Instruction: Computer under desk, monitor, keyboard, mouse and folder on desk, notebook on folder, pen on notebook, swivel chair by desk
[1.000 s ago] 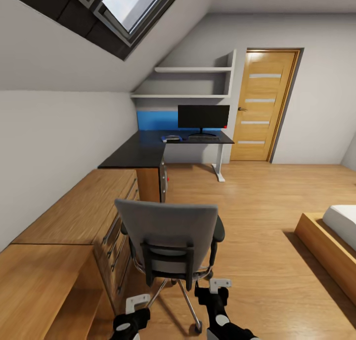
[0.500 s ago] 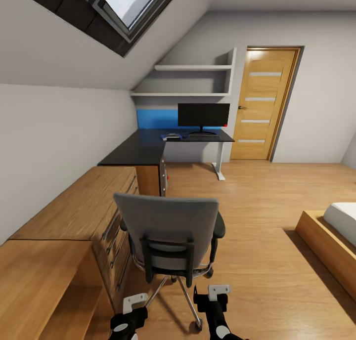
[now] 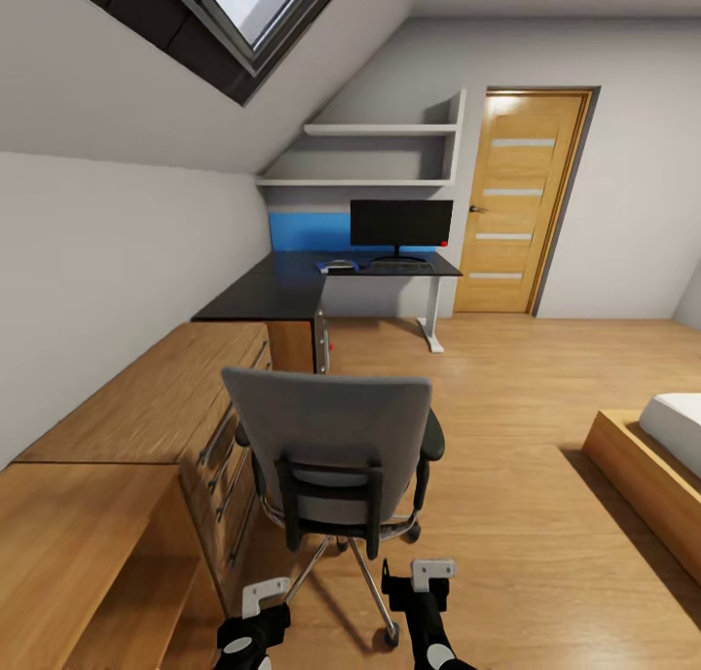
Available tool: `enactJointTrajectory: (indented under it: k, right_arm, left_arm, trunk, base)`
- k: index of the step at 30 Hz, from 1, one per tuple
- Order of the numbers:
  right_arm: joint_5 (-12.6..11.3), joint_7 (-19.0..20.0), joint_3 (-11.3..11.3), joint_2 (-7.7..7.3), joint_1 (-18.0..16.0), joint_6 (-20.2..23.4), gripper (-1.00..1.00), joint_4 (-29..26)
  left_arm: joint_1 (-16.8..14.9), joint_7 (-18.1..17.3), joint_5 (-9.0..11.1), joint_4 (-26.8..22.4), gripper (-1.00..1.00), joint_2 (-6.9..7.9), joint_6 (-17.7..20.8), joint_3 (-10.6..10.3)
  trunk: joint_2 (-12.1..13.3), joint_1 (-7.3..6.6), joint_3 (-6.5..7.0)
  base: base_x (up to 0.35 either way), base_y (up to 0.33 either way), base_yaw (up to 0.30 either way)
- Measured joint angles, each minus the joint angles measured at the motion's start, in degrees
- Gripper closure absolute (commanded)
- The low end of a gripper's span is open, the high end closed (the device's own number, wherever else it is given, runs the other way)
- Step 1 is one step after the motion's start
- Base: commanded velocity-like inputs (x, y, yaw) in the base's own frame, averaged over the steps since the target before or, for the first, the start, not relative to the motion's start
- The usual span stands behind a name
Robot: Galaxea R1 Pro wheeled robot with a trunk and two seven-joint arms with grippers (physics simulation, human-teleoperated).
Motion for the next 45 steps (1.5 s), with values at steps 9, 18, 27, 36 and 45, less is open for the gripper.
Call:
enactJointTrajectory:
  k: [9,18,27,36,45]
  right_arm:
    - [0.0,0.0,0.0,-0.12,0.0,-0.2,-1.00,0.0]
    - [0.0,0.0,0.0,-0.13,0.0,-0.2,-1.00,0.0]
    - [0.0,0.0,-0.1,-0.09,0.0,-0.2,-1.00,0.3]
    - [0.1,0.0,0.0,-0.04,0.0,-0.2,-1.00,0.8]
    - [0.1,-0.1,0.0,-0.04,0.0,-0.2,-1.00,0.8]
  left_arm:
    - [0.0,0.0,0.0,0.0,-1.00,0.00,0.0,0.0]
    - [0.0,0.0,0.0,0.0,-1.00,0.00,0.0,0.0]
    - [0.0,0.0,0.0,0.0,-1.00,0.00,-0.1,0.0]
    - [0.0,0.0,0.0,-0.1,-1.00,0.00,-1.7,0.0]
    - [0.0,0.0,0.0,-0.1,-1.00,0.01,-2.7,0.0]
  trunk:
    - [-3.6,1.98,-1.62]
    - [-7.2,3.95,-3.23]
    - [-10.8,5.93,-4.85]
    - [-14.4,7.91,-6.46]
    - [-18.1,9.89,-8.08]
  base:
    - [0.000,0.000,0.000]
    - [0.000,0.000,0.000]
    - [0.000,0.000,0.000]
    - [0.000,0.000,0.000]
    - [0.000,0.000,0.000]
